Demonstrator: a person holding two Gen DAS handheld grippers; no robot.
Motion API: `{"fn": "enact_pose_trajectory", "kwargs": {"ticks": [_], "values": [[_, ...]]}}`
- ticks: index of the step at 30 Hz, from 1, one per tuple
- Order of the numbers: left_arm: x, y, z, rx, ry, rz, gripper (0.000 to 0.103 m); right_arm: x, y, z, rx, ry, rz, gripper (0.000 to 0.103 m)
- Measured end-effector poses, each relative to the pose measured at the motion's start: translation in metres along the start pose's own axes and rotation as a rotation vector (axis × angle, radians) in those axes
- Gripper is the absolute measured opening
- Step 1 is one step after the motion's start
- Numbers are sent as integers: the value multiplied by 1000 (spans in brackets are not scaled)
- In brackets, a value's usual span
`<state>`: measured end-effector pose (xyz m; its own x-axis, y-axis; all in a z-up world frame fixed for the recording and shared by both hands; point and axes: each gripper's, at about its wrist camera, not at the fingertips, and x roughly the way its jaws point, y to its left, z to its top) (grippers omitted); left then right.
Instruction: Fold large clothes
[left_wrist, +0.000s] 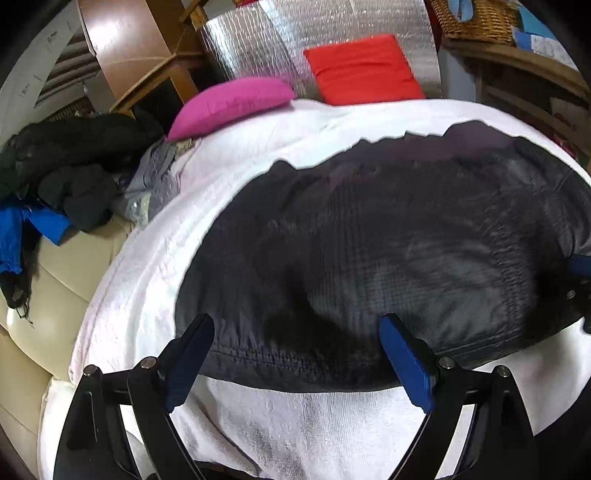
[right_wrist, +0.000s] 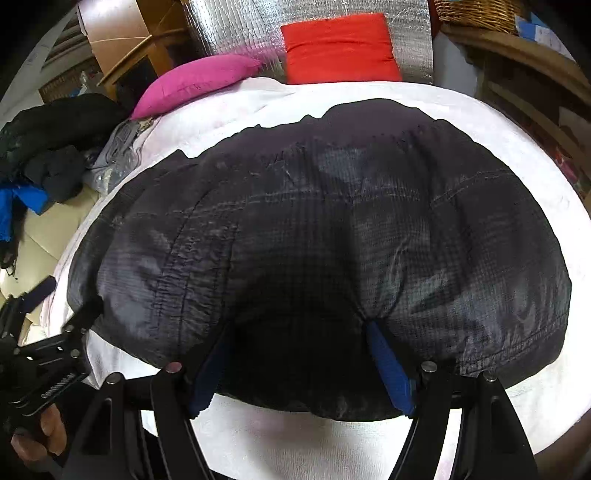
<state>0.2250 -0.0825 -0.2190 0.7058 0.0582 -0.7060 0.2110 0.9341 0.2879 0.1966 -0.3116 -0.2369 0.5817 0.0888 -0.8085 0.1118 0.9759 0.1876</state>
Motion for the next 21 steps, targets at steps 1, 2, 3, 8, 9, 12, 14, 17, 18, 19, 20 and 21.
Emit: {"fn": "enact_pose_trajectory", "kwargs": {"ticks": [1,2,3,8,9,12,14,17,18,19,20,21], "values": [[2,0,-1,-4,4,-2,92,-1,0,0,-3,1,0,77],[4,1,-2,-7,6,-5,92,-4,1,1,-7,4,3,76],[4,1,-2,-10,6,-8,92,-7,0,2,-6,1,6,76],[7,3,-2,-18,2,-18,92,-29,-5,6,-31,-71,-48,76],[7,3,-3,-18,2,-20,92,-35,-8,7,-35,-90,-71,76],[9,2,-3,-17,4,-24,92,-48,-25,12,-14,-148,-164,76],[11,2,-3,-14,5,-25,92,-52,-41,16,17,-165,-215,76],[13,2,-3,-12,3,-27,92,-51,-66,18,72,-163,-280,76],[13,3,-3,-14,2,-29,92,-48,-76,17,91,-148,-290,76],[13,2,-3,-14,3,-30,92,-43,-80,18,104,-131,-293,76],[14,2,-3,-14,3,-31,92,-35,-87,17,121,-101,-294,76],[14,2,-3,-13,4,-32,92,-24,-96,15,143,-66,-280,77]]}}
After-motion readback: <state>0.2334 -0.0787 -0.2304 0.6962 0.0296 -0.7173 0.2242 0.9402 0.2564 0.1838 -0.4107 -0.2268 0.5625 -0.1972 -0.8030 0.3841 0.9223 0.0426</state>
